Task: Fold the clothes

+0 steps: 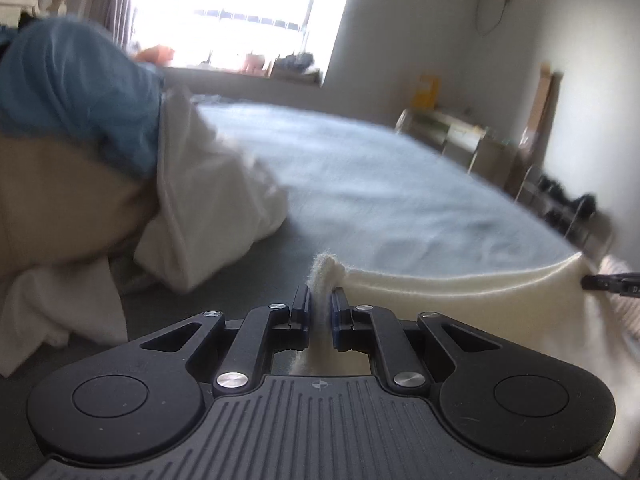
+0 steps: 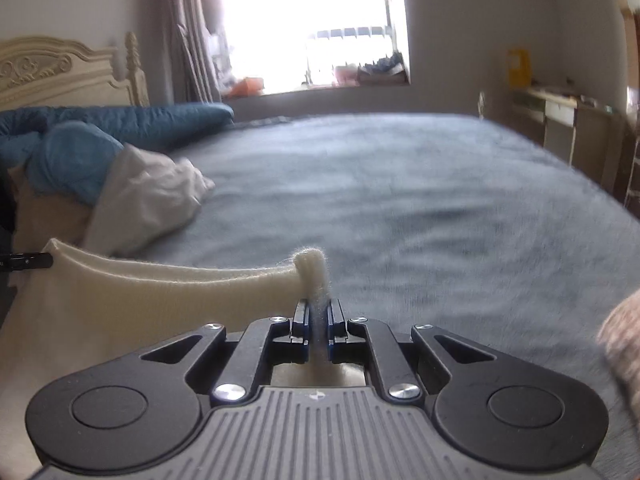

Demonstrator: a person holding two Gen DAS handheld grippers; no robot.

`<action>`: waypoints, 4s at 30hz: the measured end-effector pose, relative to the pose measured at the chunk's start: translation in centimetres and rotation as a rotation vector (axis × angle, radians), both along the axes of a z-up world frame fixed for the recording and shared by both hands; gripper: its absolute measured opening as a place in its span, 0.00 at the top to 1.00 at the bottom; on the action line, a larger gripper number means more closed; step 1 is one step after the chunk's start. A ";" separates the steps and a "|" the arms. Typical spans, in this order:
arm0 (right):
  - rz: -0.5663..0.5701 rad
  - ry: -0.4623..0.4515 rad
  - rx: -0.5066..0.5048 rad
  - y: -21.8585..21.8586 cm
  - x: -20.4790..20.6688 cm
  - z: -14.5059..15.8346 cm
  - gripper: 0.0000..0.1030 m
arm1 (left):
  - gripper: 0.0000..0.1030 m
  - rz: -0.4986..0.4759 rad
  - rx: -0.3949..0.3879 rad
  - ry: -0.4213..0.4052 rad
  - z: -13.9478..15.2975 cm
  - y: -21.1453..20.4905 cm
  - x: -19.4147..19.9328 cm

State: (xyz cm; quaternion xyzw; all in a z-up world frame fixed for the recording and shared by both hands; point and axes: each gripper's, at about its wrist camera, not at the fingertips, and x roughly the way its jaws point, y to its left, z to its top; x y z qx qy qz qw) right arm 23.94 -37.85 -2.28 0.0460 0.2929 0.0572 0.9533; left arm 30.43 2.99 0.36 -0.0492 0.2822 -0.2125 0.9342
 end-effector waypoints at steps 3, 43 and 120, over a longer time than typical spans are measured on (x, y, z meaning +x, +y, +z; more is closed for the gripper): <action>-0.028 0.094 0.047 -1.0 1.4 -3.8 0.90 | 0.88 0.012 0.038 0.087 -3.0 -0.1 1.1; -0.105 0.060 0.402 -4.0 -17.0 -3.7 0.58 | 0.41 0.097 -0.179 0.155 -3.0 6.8 -17.7; -0.146 0.079 0.553 -4.3 -20.5 -6.3 0.91 | 0.90 0.103 -0.347 0.177 -4.4 7.9 -19.7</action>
